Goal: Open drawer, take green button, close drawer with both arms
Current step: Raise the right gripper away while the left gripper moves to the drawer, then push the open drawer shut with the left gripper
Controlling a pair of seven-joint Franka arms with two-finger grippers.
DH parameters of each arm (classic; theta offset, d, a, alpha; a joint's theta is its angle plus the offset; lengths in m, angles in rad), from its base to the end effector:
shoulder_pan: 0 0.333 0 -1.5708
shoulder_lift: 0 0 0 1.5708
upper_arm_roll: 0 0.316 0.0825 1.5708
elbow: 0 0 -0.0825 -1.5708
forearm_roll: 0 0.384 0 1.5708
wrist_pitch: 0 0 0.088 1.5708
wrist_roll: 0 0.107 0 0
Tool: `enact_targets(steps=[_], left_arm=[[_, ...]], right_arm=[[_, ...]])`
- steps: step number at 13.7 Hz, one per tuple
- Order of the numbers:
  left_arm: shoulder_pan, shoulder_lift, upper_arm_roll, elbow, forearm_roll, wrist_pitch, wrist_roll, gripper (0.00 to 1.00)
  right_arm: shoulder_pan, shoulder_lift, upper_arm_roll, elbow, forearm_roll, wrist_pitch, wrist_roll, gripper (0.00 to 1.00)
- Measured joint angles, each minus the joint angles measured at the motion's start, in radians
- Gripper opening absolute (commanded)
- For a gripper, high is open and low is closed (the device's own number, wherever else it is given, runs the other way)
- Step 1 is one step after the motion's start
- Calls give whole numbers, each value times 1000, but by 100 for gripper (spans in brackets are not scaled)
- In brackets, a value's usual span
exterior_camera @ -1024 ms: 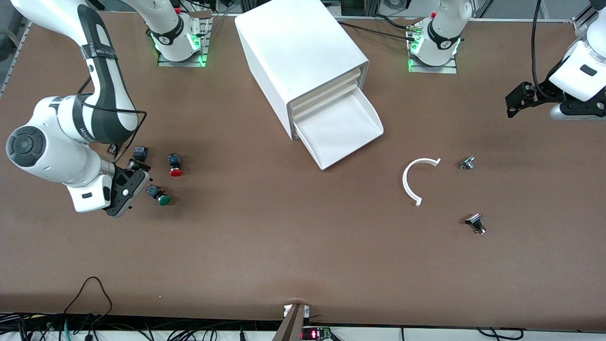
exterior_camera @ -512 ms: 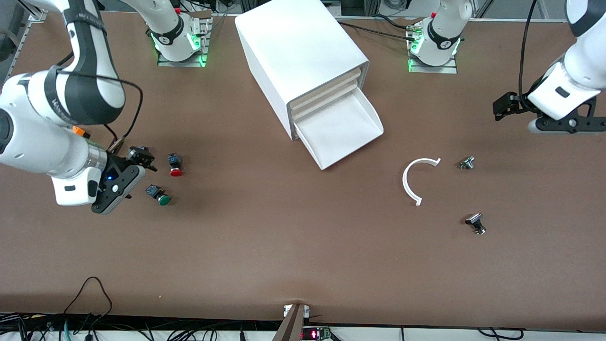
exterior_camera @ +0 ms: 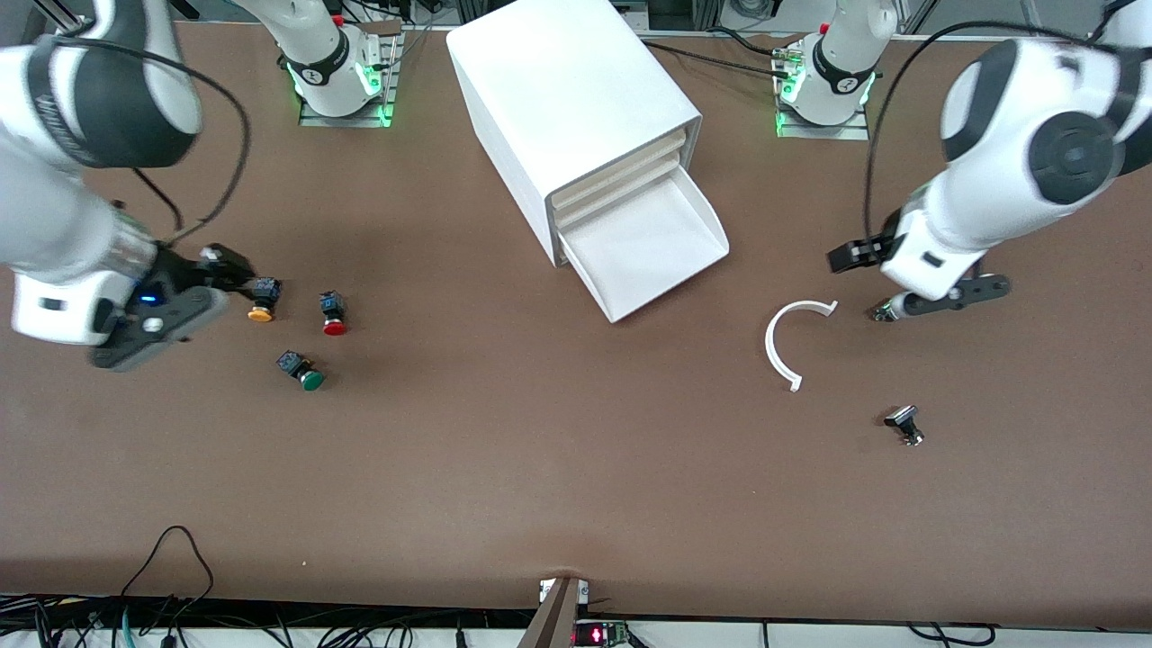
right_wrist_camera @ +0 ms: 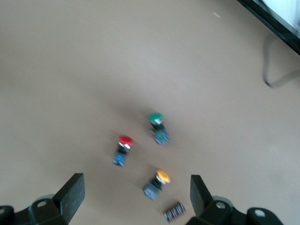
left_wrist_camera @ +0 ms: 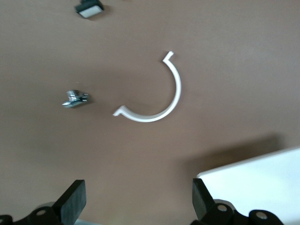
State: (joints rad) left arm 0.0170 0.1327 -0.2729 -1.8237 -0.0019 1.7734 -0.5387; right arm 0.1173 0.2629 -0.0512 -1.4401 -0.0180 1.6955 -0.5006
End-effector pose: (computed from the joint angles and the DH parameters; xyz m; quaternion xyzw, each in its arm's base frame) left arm 0.5595 -0.1409 0.4488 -0.9859 -0.1402 0.0893 0.0171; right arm 0.6389 0.0445 0.5404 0.9594 0.2815 -0.0069 0.0144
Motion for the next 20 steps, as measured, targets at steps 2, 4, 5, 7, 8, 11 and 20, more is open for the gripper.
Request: enact_targets(steps=[2, 4, 5, 7, 8, 11, 20], left_arm=[[-36, 4, -6, -82, 0, 124, -64, 100], [-59, 9, -17, -184, 0, 277, -130, 100], [-68, 16, -20, -213, 0, 339, -161, 100], [-109, 56, -23, -243, 0, 429, -253, 100], [-132, 81, -25, -248, 0, 463, -301, 100], [-178, 154, -28, -249, 23, 532, -366, 100], [-313, 285, -29, -247, 94, 660, -616, 100]], right_arm=[[-73, -39, -2, -4, 0, -49, -5, 100], [-94, -86, -3, -4, -23, -142, -4, 100], [-93, -94, -2, 0, -35, -157, -1, 100], [-94, -102, -6, 3, -42, -180, 5, 100], [-94, -102, -8, 3, -43, -193, 24, 100], [-94, -102, -14, 5, -43, -280, 149, 100], [-95, -134, -49, 73, -42, -341, 209, 100]])
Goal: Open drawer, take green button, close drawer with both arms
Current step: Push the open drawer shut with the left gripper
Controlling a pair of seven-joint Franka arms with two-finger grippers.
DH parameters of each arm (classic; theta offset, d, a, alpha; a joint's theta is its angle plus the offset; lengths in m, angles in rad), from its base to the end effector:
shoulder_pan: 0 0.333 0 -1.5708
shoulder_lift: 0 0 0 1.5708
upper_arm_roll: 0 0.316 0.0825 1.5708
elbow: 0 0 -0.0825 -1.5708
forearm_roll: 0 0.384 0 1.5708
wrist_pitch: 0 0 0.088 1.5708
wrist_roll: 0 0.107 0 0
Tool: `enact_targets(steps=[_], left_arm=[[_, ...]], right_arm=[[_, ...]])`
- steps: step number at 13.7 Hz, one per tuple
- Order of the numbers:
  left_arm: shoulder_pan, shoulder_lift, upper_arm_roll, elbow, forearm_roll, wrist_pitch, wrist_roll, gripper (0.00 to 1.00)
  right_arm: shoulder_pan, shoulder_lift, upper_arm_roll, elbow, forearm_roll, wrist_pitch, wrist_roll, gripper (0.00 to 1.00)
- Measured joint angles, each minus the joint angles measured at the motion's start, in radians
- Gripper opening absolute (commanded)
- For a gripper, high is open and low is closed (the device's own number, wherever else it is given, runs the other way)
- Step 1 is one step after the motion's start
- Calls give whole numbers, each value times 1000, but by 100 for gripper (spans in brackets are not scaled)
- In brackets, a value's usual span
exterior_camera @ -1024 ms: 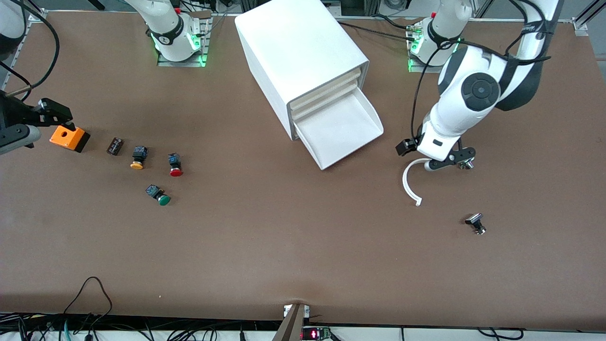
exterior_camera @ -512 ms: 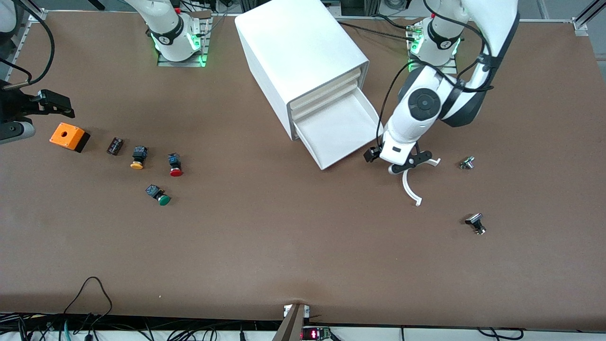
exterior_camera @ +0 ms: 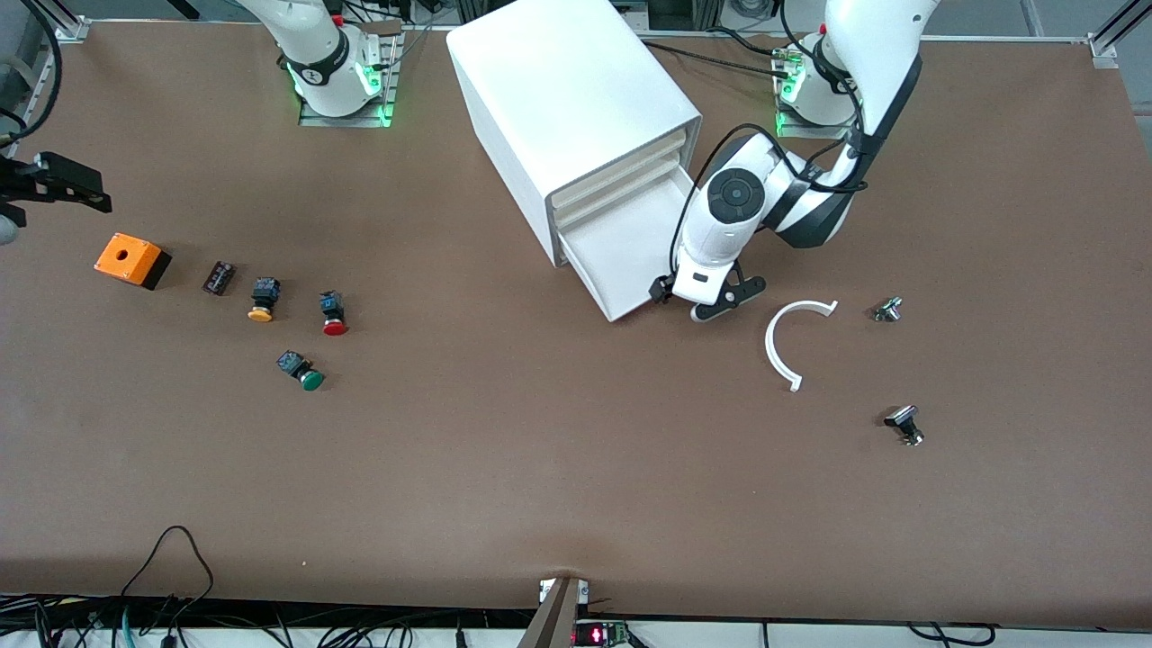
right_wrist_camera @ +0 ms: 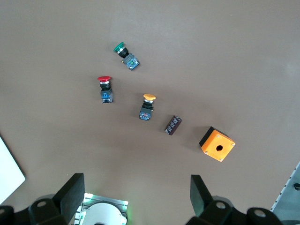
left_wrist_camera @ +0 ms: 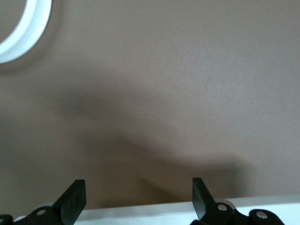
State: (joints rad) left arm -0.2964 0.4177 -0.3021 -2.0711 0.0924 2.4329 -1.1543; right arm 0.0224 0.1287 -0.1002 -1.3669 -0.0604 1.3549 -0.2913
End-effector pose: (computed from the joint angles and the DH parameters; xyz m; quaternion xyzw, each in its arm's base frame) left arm 0.4857 -0.3282 0.2323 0.9675 0.2506 -0.0348 0.0070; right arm 0.5690 -0.0475 0.6293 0.9917 0.1018 -0.0754 0.0229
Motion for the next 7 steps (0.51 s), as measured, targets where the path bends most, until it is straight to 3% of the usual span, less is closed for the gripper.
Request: enact_targets(steps=[7], left_arm=[[-72, 8, -1, -26, 0, -3, -60, 100]], right_arm=[[1, -66, -18, -58, 18, 41, 2, 100]])
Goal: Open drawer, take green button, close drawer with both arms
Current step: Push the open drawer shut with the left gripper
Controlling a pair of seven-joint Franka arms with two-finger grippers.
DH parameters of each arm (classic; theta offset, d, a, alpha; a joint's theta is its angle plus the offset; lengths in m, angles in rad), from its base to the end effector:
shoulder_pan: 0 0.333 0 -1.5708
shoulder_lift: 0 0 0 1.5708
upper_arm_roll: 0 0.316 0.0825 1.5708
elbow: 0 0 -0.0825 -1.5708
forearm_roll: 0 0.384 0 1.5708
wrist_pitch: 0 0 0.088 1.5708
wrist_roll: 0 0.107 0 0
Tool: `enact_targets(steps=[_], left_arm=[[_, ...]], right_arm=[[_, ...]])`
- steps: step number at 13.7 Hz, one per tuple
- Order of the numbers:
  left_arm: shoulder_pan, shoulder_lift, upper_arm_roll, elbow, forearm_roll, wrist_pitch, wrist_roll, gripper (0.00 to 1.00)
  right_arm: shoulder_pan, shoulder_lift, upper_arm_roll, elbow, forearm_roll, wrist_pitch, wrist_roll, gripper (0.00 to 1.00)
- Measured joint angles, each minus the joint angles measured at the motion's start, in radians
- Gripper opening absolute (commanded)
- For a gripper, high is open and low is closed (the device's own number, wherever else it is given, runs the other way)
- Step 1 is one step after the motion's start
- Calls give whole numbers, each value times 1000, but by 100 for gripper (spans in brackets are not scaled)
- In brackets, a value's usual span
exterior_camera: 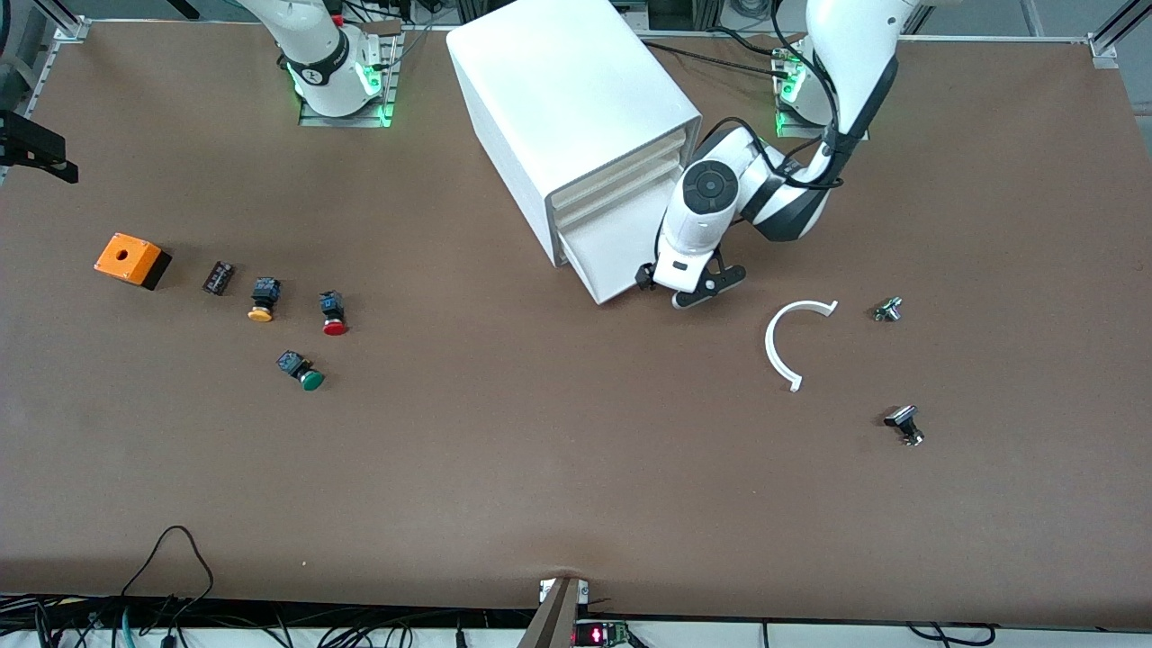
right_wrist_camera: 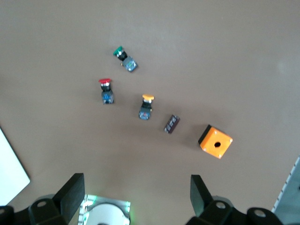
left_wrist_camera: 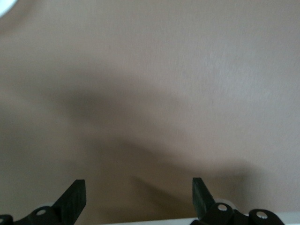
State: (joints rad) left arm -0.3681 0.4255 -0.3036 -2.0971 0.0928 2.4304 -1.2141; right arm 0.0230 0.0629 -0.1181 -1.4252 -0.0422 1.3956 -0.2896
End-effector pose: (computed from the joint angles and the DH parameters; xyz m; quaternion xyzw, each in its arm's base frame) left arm 0.4511 -0.3576 0.2180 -0.9689 -0.2427 0.0473 0.0085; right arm 0.5529 -0.0554 0.6428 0.9942 0.0942 -0.0499 0.0154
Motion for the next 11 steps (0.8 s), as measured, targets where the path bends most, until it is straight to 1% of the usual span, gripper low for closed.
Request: enact_targets(steps=[2, 4, 8, 11], left_arm=[[-47, 0, -2, -3, 0, -7, -48, 100], [-86, -1, -17, -4, 0, -33, -71, 100], [-102, -13, -50, -4, -3, -91, -92, 100], [-102, -14, -62, -5, -55, -107, -95, 100]], right_arm=[[1, -31, 3, -85, 2, 67, 2, 100], [1, -54, 5, -128, 2, 80, 2, 100], [4, -73, 22, -139, 2, 77, 1, 100], [6, -73, 35, -142, 5, 77, -32, 100]])
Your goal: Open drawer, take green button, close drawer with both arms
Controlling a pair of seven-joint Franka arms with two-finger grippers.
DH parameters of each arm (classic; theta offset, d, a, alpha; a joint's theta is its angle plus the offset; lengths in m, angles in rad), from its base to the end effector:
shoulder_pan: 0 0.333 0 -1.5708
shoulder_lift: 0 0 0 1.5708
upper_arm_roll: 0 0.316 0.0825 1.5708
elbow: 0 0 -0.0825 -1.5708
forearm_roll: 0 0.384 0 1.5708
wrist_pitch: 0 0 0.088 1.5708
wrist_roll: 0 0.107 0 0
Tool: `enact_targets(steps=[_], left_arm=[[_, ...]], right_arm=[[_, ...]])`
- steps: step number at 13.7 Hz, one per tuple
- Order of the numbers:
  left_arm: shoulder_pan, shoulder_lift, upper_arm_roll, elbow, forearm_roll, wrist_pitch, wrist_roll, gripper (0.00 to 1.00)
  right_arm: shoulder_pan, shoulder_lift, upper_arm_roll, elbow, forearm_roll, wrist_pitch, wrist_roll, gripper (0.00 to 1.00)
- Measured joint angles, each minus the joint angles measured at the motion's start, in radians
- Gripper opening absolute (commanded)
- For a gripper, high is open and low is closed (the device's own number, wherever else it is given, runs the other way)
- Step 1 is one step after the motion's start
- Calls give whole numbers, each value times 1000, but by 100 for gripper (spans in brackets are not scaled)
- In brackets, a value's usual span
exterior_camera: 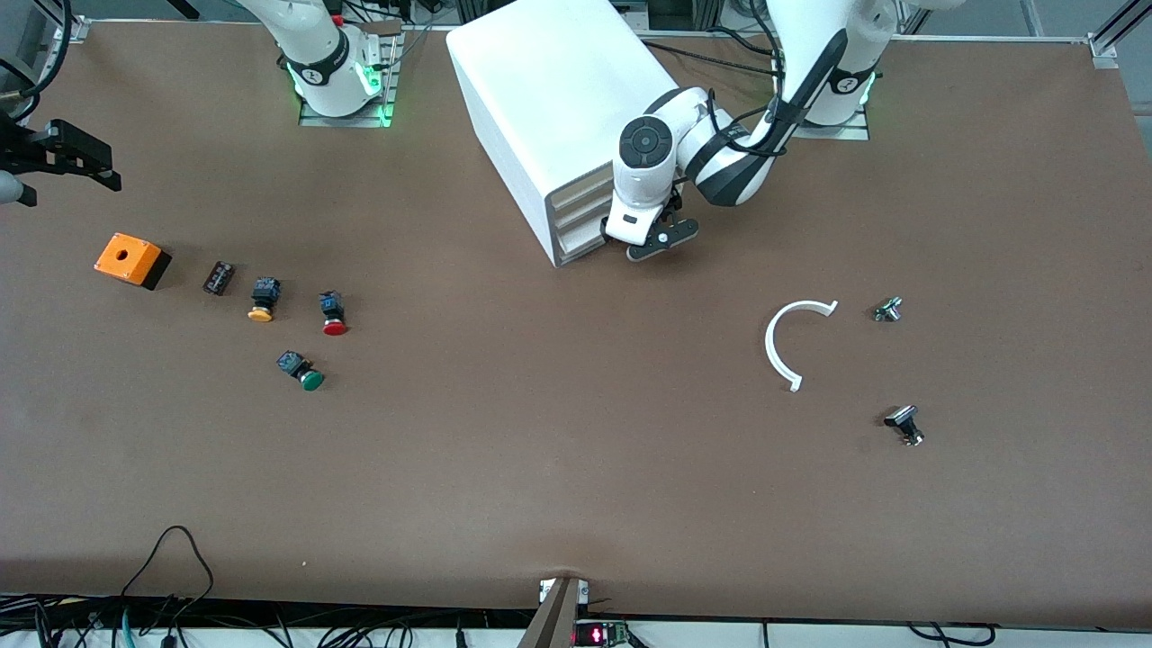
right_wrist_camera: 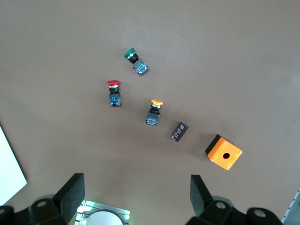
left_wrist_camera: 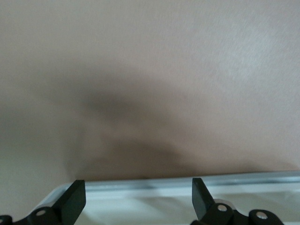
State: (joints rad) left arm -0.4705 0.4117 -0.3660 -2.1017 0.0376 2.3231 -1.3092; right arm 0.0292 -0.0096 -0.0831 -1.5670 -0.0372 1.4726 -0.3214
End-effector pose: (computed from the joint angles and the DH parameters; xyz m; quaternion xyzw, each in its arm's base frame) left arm 0.3780 -0.4183 0.2205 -0.9686 -0.2273 0.0913 0.0422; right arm 0.5399 -0.0336 0.6234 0.9901 0.1322 -0.0450 0.0099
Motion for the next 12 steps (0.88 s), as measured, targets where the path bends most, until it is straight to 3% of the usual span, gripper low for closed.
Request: enact_targets(steps=[7, 12], left_arm=[[33, -12, -4, 4, -16, -32, 14, 100], [306, -144, -1, 71, -15, -77, 348, 100]], right_arm=[[0, 0, 1, -5, 12, -1, -27, 100], [0, 3, 0, -6, 12, -1, -31, 100]])
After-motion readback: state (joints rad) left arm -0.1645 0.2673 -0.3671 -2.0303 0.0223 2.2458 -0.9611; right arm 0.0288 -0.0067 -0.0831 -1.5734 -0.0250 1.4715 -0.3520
